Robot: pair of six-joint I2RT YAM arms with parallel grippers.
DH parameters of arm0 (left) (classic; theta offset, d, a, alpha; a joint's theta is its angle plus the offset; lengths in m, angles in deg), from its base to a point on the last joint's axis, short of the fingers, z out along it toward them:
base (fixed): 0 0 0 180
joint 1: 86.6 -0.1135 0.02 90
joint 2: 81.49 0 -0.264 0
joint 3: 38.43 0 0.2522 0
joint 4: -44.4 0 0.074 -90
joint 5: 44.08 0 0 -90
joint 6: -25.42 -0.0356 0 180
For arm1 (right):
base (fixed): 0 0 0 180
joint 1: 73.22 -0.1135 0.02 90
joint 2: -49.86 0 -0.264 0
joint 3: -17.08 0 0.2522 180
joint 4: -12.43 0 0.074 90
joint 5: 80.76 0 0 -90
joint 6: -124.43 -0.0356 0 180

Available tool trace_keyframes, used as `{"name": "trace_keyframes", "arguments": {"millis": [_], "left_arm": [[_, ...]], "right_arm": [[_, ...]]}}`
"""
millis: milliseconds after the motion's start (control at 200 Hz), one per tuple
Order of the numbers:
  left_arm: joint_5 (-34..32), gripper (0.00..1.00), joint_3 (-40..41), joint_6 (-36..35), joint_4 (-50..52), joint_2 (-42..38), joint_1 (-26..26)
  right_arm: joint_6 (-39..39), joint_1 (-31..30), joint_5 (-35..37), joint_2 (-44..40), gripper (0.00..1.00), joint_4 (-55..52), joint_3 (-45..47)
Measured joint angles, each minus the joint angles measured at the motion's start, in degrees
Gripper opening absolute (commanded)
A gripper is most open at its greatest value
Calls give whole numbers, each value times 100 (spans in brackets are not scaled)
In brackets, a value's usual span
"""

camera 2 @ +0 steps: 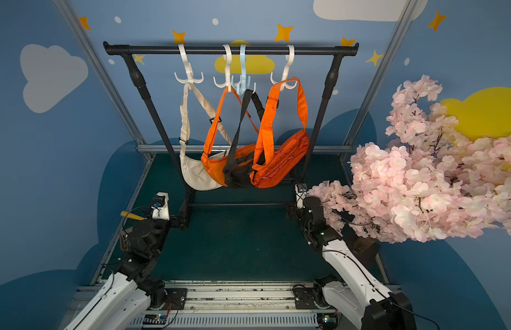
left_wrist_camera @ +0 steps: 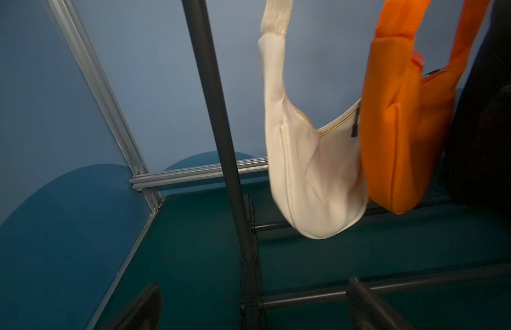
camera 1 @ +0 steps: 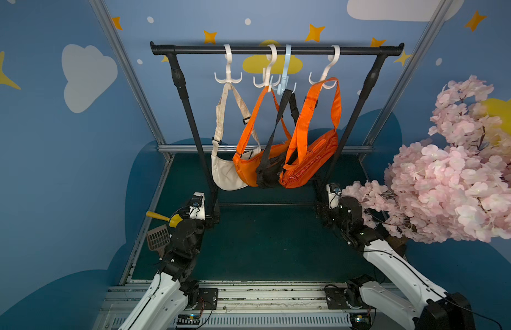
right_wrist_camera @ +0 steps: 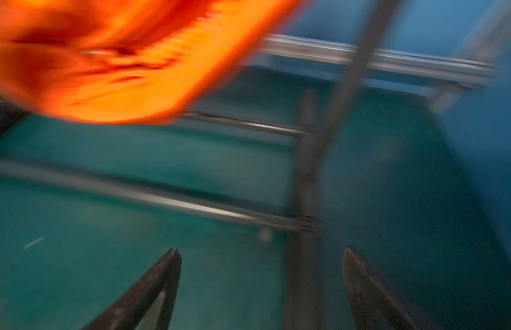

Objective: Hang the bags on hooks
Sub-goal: Reset both arms

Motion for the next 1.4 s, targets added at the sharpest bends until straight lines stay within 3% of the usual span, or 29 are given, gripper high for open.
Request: {"name": "trace_keyframes", "arguments": {"millis": [105,285,426,666,801,956,1397], "left_arm": [[157,100,387,195,-586,750,-426],[890,100,1117,743,-1482,1716,-1703],[1311,100,1163,894,-2201,2455,-2033],[1969,100,605,949,-2968,3700,-2258],[2157,100,398,883,-3536,4214,-2258],[2297,100,188,813,-4054,5460,-2260],[2229,100,-243,695,-3582,5392,-2159]], "right_arm": [[4,216,415,319,88,494,330],[94,654,662,1115,88,1558,820],[236,935,542,1926,88,2588,887],[459,1141,55,2782,88,3860,887],[474,1178,-63,2822,88,4057,887],[466,1231,-203,2830,88,4118,885],[369,1390,-487,3198,90,4605,918]]}}
